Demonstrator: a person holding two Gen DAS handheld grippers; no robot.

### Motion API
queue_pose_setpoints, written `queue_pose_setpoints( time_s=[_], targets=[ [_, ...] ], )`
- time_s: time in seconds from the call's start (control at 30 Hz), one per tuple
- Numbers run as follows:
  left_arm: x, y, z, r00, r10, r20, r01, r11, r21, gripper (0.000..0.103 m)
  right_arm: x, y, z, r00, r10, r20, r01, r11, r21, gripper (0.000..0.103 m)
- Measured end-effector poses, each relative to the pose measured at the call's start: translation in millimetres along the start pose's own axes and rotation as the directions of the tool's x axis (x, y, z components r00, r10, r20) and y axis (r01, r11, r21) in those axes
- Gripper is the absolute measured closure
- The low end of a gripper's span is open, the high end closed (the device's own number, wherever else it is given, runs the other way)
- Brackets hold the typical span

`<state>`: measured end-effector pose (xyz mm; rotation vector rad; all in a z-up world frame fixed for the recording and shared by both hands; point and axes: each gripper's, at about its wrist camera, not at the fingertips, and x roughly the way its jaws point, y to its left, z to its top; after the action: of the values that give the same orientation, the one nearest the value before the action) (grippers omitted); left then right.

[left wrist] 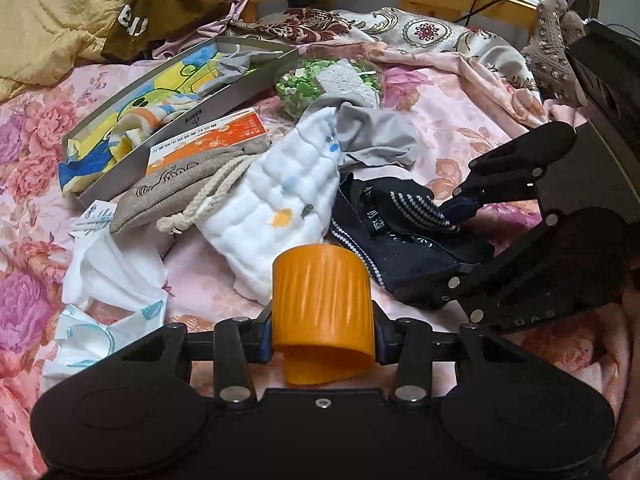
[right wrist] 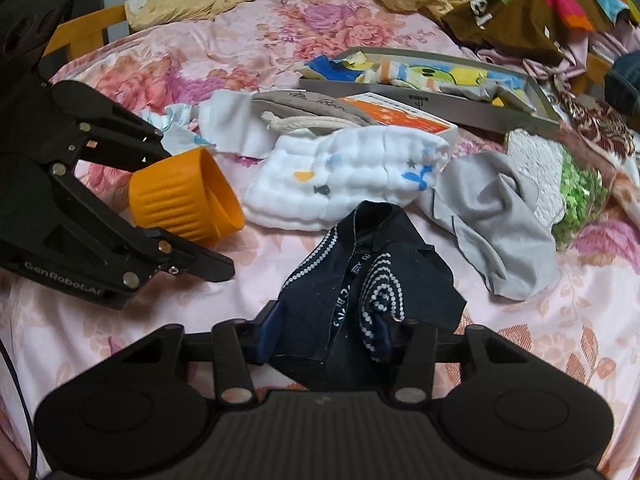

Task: Organize soft objects
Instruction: 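Grasp the navy striped sock with the right tool while the left tool holds the cylinder, then carry the orange cylinder and navy sock with both tools over the tray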

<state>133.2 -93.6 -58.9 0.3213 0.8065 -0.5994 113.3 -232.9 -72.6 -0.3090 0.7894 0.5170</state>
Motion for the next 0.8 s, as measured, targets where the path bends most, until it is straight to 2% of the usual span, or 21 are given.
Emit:
queue_pose_setpoints(
  time_s=[0.23,0.4,0.57,0.7,0.8],
  targets=[
    [-4,-1,-2,1.0,0.0,0.01,0.0,1.0,-0.027,0.057,-3,9,-1,1.0,-0.028,0.008,0.028,0.998,-0.063,0.07],
    [-7,0,-4,1.0,0.005,0.023,-0.004,0.998,-0.06,0.058,-7,25,-2,0.993,-0.117,0.03,0.12,0.979,-0.166,0.083],
    [-11,1,-5,0.999,0.003,0.047,0.001,0.997,-0.081,0.061,-14,33,-2,0.97,-0.238,0.058,0.245,0.94,-0.239,0.089],
    [-13,1,-6,0.998,-0.005,0.059,0.011,0.995,-0.094,0.061,-21,31,-1,0.947,-0.313,0.075,0.322,0.911,-0.257,0.091],
    [-14,2,-7,0.998,-0.009,0.069,0.016,0.994,-0.105,0.061,-27,26,0,0.935,-0.342,0.091,0.354,0.904,-0.239,0.091]
  ],
)
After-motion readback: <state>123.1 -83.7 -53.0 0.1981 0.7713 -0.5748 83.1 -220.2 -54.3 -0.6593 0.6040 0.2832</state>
